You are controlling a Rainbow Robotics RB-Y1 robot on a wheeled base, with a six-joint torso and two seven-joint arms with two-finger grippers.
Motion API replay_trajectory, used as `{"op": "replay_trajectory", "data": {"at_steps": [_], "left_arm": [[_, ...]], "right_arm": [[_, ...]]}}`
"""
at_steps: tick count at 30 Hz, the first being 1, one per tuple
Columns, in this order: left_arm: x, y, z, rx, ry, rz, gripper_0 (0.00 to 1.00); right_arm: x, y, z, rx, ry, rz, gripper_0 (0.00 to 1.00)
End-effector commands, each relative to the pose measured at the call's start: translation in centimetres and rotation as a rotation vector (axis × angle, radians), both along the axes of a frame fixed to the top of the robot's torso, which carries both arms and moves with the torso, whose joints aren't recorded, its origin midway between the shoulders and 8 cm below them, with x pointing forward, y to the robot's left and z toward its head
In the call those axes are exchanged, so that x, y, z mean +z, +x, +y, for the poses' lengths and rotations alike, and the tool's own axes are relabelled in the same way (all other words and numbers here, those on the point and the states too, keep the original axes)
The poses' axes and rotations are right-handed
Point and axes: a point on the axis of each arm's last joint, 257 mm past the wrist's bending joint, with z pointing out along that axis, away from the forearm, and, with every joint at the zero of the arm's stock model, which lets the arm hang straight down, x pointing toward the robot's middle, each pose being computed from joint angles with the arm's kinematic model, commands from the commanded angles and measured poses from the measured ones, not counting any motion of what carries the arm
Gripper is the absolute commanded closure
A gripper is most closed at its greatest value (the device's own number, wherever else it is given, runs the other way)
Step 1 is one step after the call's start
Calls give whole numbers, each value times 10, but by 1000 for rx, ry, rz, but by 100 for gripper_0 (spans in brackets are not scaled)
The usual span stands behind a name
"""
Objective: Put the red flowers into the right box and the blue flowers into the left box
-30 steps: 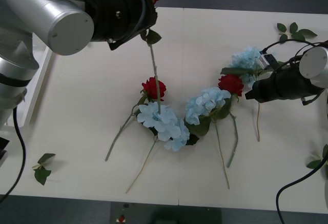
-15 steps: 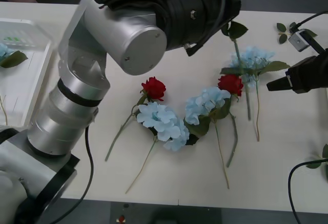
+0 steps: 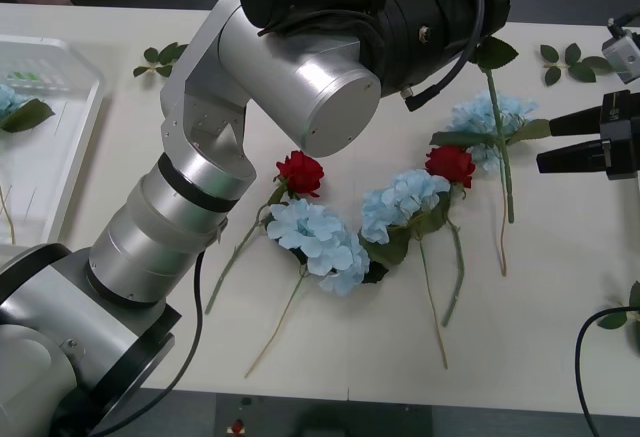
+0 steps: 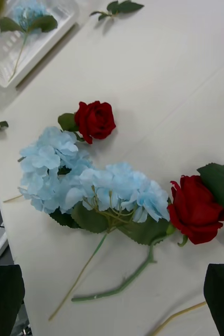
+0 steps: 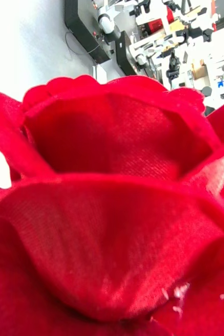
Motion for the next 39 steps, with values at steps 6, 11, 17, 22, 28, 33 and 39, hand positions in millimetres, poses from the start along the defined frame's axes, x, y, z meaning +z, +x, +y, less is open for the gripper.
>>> {"op": "replay_trajectory", "data": {"at_steps": [6, 11, 17, 22, 28, 33, 39], "left_arm": [[26, -8, -7, -22, -23, -47, 100], [26, -8, -7, -22, -23, -47, 100], [26, -8, -7, -22, -23, -47, 100], [26, -8, -7, -22, -23, -47, 100], [26, -8, -7, -22, -23, -47, 100], [26, -8, -7, -22, -23, -47, 100], [26, -8, -7, -22, -23, -47, 100]], "right_arm": [[61, -17, 43, 73, 258, 142, 0], [69, -23, 61, 100, 314, 240, 0], [62, -26, 77, 121, 286, 297, 2], [57, -28, 86, 139, 277, 318, 80], [60, -24, 94, 133, 304, 320, 100], [62, -24, 98, 144, 325, 310, 100], [69, -26, 105, 169, 371, 291, 100]]}}
